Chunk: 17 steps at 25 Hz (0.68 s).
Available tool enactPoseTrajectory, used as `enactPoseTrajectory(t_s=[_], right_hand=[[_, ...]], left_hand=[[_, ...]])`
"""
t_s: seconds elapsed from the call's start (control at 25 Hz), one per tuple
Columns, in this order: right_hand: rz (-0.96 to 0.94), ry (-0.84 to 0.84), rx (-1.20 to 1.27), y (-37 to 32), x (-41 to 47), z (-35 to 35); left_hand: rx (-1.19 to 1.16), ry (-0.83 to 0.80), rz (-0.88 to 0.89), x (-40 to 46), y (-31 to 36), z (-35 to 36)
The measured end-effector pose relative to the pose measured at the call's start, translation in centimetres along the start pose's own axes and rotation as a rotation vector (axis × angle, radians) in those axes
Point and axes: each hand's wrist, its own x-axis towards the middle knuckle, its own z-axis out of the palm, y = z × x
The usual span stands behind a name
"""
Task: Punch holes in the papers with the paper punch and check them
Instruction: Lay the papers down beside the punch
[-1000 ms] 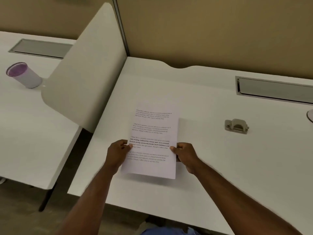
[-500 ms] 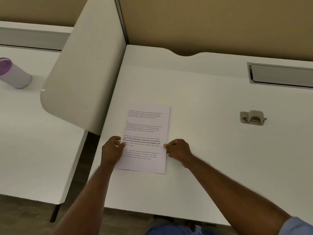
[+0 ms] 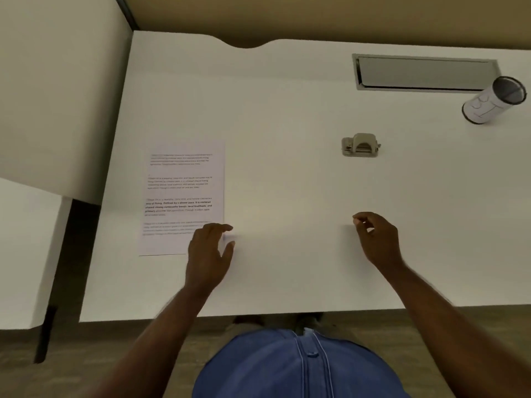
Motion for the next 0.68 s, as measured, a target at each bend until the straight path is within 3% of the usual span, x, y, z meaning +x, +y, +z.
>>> enactPoseTrajectory(t_s=[0.2, 0.44, 0.68], right_hand=[[-0.078, -0.008, -0.013, 7.1, -1.6, -3.9], [-0.146, -0.006, 0.042, 13.0, -2.7, -7.6], [-0.165, -0.083, 0.057, 16.1, -3.0, -8.8]], left_hand=[[0.105, -0.185, 0.045, -6.8, 4.5, 6.8], [0.241, -0.2, -0.193, -11.6, 8.8, 13.0], [0.302, -0.226, -0.309, -11.7, 13.0, 16.8]])
